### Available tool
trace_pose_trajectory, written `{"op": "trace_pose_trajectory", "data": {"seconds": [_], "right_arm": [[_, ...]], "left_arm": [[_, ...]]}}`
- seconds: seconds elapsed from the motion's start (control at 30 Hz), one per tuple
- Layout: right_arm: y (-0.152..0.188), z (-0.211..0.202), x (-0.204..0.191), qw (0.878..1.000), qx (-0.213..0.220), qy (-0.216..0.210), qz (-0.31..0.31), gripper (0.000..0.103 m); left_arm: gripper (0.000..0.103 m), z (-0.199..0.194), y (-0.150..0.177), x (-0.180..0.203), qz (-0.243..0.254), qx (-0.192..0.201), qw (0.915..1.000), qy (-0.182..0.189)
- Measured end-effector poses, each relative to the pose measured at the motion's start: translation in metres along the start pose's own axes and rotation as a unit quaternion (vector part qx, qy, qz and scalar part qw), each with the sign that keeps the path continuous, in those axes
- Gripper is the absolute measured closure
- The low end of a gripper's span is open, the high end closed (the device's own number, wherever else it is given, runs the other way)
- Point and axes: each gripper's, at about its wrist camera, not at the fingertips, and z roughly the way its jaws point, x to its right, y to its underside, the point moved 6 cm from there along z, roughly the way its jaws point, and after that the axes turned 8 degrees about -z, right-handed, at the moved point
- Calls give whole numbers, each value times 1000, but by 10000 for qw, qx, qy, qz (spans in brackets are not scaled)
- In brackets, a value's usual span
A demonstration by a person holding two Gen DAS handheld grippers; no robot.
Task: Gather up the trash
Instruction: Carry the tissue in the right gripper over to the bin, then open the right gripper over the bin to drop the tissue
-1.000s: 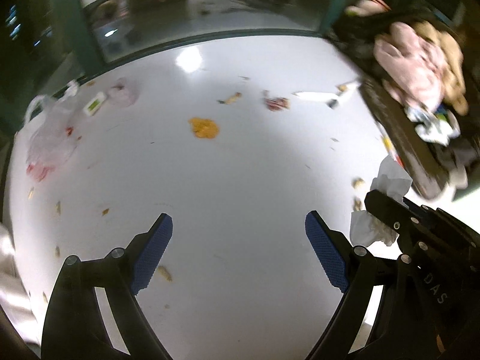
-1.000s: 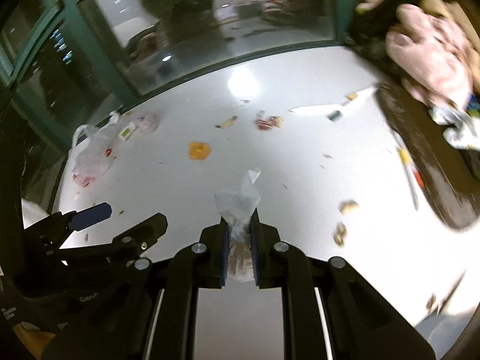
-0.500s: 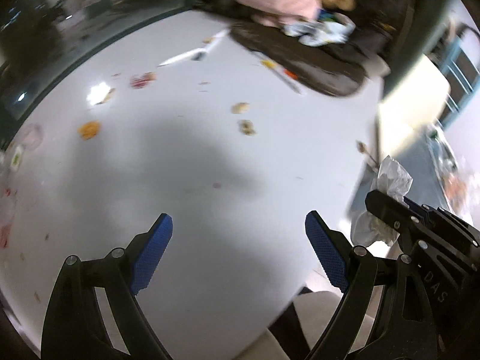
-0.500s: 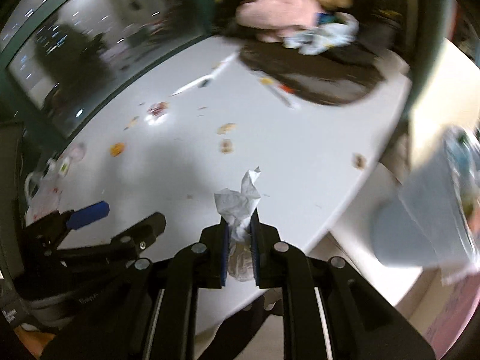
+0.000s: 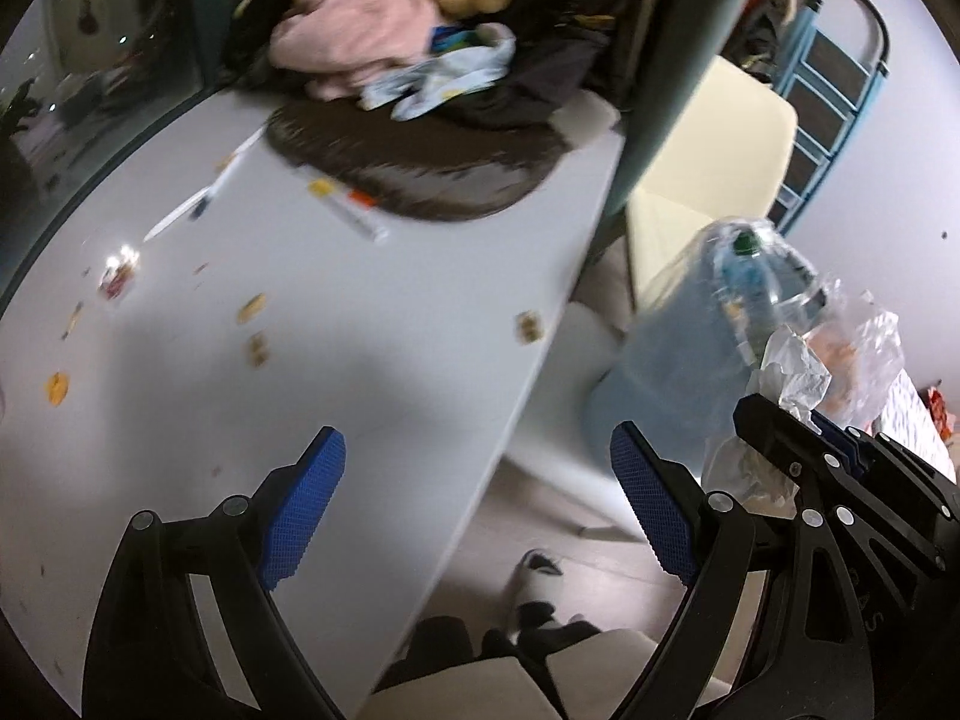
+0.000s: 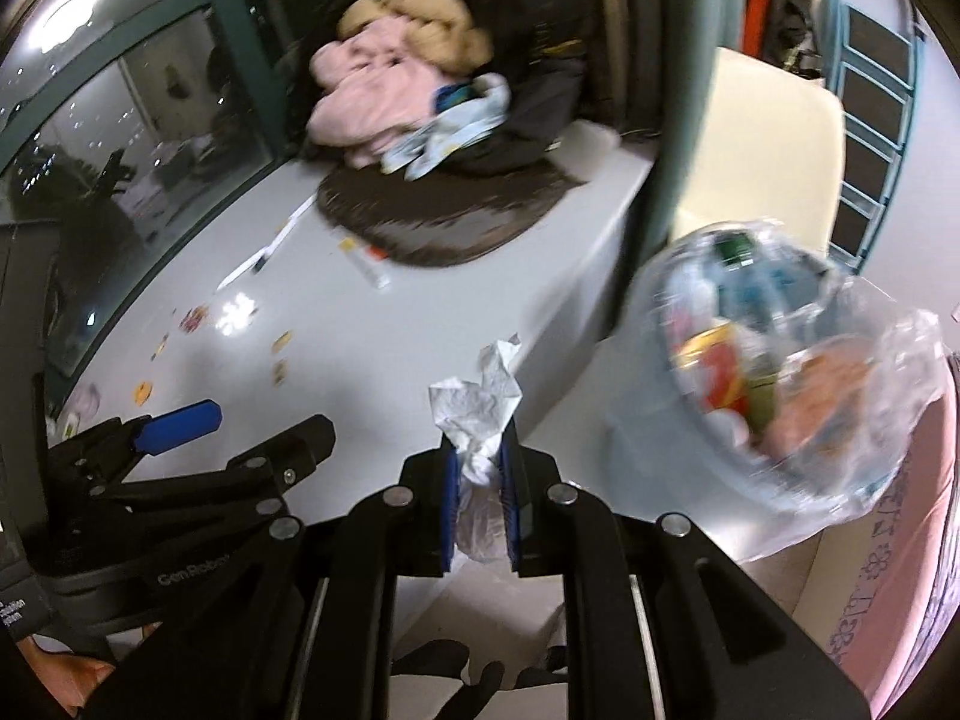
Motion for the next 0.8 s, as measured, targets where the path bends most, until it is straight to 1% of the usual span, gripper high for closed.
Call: {"op": "trace_pose_trajectory", "data": {"seconds": [0.1, 0.3, 0.47, 0.57, 0.6, 0.67, 0.7, 0.73, 0.77, 0.8], "right_arm": [[-11, -3, 39, 9998, 139, 108, 89, 90], [-32, -3, 106, 9986, 265, 290, 343, 89], [-43, 5, 147, 9976, 236, 471, 448, 90], [-45, 16, 163, 9973, 126, 488, 542, 89], [-46, 18, 169, 9967, 92, 573, 562, 87], [-47, 20, 177, 9955, 95, 754, 568, 80], [-48, 19, 182, 9943, 99, 908, 544, 70], [-48, 19, 185, 9937, 114, 981, 539, 63], [-48, 18, 188, 9930, 137, 1042, 539, 59], [-47, 16, 191, 9920, 164, 1135, 533, 53]], "left_arm": [[16, 10, -15, 36, 192, 69, 9998, 43], [16, 31, -38, 103, 471, 141, 9986, 186], [16, 51, -49, 138, 511, 99, 9984, 219], [16, 62, -51, 147, 474, 10, 9986, 222], [16, 65, -52, 150, 459, -8, 9987, 220], [16, 68, -54, 155, 414, 3, 9989, 231], [16, 69, -55, 155, 384, 14, 9990, 223], [16, 70, -57, 155, 351, 16, 9991, 224], [16, 71, -58, 156, 297, 5, 9992, 248], [16, 72, -58, 156, 256, -8, 9993, 260]]}}
